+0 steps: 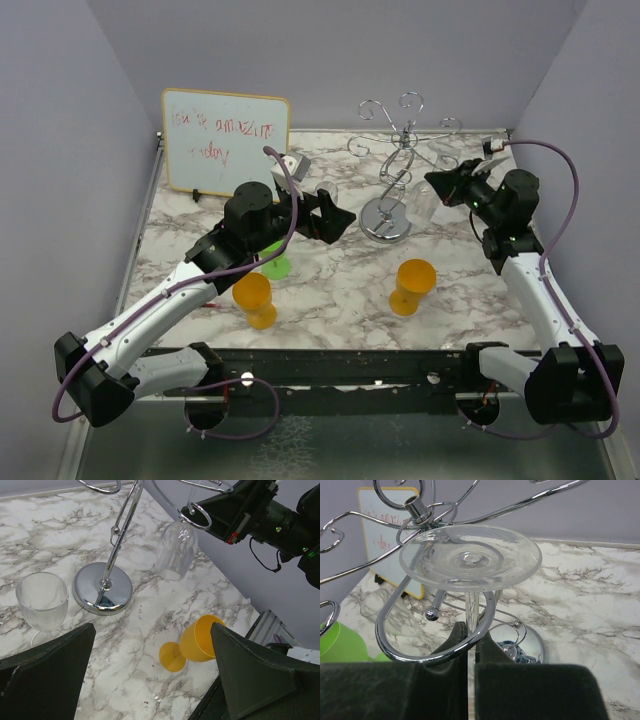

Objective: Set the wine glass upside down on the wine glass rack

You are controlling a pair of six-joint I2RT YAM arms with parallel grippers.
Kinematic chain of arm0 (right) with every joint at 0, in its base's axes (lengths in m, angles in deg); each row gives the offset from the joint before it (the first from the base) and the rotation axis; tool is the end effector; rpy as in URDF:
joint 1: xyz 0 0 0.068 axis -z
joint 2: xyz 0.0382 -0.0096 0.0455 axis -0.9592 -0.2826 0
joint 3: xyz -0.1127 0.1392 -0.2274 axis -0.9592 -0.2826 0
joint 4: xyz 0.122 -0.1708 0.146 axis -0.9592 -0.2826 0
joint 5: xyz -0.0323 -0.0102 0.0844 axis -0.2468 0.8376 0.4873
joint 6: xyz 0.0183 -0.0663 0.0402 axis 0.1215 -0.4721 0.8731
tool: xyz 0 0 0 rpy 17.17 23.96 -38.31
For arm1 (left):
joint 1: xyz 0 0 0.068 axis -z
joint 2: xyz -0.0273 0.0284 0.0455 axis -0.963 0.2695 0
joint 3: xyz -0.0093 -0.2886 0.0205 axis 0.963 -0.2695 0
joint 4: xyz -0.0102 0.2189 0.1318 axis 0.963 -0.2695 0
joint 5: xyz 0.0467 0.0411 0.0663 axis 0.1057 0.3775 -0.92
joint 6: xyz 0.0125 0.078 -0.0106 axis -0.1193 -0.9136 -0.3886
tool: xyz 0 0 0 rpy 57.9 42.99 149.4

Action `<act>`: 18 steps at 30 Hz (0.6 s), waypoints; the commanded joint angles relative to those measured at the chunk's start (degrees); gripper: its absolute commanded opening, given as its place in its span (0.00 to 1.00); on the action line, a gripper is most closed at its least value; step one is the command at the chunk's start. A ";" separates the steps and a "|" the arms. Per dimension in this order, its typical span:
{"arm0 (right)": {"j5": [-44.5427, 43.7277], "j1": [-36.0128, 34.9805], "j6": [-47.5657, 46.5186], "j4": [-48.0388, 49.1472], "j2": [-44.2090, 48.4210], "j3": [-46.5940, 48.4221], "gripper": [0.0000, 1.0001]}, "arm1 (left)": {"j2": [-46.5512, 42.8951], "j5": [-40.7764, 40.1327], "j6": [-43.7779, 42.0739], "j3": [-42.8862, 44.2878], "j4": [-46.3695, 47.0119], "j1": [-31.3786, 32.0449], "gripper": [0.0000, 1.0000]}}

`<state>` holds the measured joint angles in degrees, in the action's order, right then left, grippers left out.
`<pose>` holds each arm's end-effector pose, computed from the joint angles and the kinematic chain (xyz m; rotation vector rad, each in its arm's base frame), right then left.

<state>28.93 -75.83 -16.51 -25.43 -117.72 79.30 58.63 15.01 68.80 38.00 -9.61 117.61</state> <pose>0.2747 0.0430 0.3498 -0.1941 1.6429 0.6297 0.1932 -0.1939 0.3960 0.4108 1.7453 -0.9644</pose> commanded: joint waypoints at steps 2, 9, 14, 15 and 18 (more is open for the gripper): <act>5.57 0.13 -2.66 0.81 0.38 1.96 0.01 | -1.30 -0.29 0.40 0.80 1.02 0.09 0.99; 7.97 0.13 -5.53 -0.98 1.23 2.57 0.01 | -1.35 -0.51 0.48 0.47 1.09 0.09 0.99; 7.09 0.13 -6.20 -0.86 2.94 1.58 0.01 | -1.35 -0.47 0.63 0.32 1.19 0.09 0.99; 6.95 0.13 -6.21 -0.64 3.33 1.26 0.01 | -1.36 -0.53 0.58 0.37 1.25 0.09 0.99; 6.27 0.13 -6.04 0.18 4.76 0.30 0.01 | -1.36 -0.61 0.58 0.19 1.36 0.09 0.99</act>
<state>34.68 -75.83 -21.71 -26.80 -115.86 79.39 58.32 14.97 69.01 38.00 -9.61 117.61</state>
